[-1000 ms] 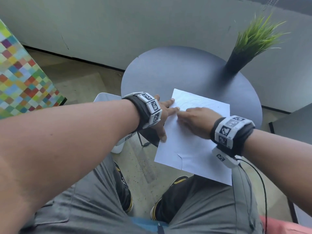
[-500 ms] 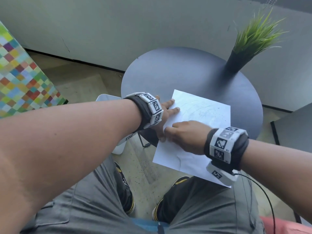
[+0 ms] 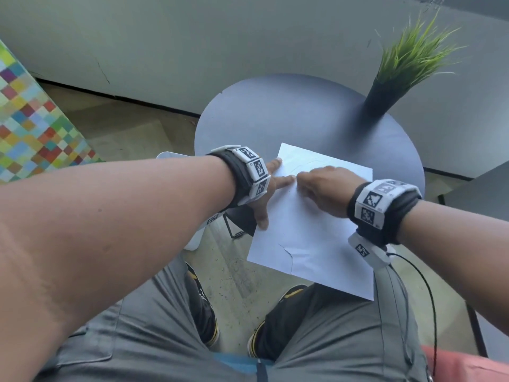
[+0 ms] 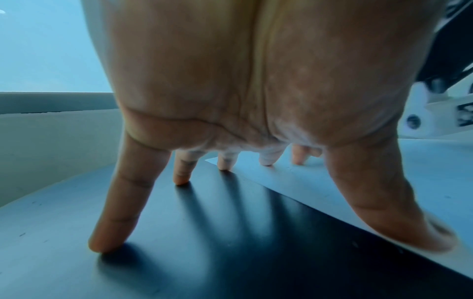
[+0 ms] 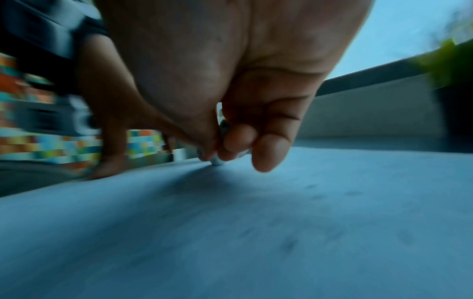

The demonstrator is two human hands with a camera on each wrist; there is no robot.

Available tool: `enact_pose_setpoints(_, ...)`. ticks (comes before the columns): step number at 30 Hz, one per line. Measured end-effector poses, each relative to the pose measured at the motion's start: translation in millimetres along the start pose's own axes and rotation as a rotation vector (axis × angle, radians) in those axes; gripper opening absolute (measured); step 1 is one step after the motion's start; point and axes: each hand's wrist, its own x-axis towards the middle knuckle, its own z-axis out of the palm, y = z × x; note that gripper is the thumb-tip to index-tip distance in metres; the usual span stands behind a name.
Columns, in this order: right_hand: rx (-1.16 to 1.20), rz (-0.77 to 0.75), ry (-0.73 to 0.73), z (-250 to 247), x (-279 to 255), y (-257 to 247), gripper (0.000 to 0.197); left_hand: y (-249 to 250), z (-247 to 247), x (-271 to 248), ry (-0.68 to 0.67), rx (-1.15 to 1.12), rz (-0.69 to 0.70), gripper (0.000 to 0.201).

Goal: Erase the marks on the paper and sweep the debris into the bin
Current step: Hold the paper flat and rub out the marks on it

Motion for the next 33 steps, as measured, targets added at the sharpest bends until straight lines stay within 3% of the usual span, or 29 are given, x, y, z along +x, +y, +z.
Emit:
enact_pose_setpoints(4,0.034,-0.218,-0.134,5.9,-22.1,-29.1,0.017,3.4,-2.3,-2.4,-0.010,0.035,-0.022,0.132)
enact_pose_setpoints(8,0.029,0.023,0.035,5.0,-10.5,2.6,0.010,5.8,-6.7,-6.3,-0.011,0.040,-0.006,0.127)
enact_pose_setpoints(13,0.077,-0.182,-0.125,11.4,-25.1,-35.0,0.015,8.9,-8.0,-5.9,-0.023,0.058,-0.030,0.128)
enact_pose_setpoints(17,0.064,0.069,0.034,8.6,-13.9,6.5,0.015,8.8,-8.7,-7.8,-0.023,0.054,-0.024,0.127)
enact_pose_setpoints(22,0.090,-0.200,-0.124,14.8,-31.9,-37.3,0.014,10.2,-8.1,-5.2,-0.036,0.057,-0.038,0.129)
enact_pose_setpoints(26,0.115,0.062,0.017,10.6,-18.8,2.7,0.011,10.5,-9.8,-7.0,-0.029,0.046,-0.031,0.127)
enact_pose_setpoints(28,0.072,0.035,0.002,12.7,-20.4,-9.9,0.011,9.2,-9.5,-7.4,-0.028,0.061,-0.030,0.128)
enact_pose_setpoints(31,0.091,-0.144,-0.115,16.5,-33.9,-42.1,0.011,9.6,-8.5,-6.3,-0.024,0.096,-0.043,0.130)
enact_pose_setpoints(33,0.078,-0.042,-0.109,12.1,-29.5,-25.3,0.010,10.6,-9.4,-6.7,-0.009,0.115,-0.032,0.128)
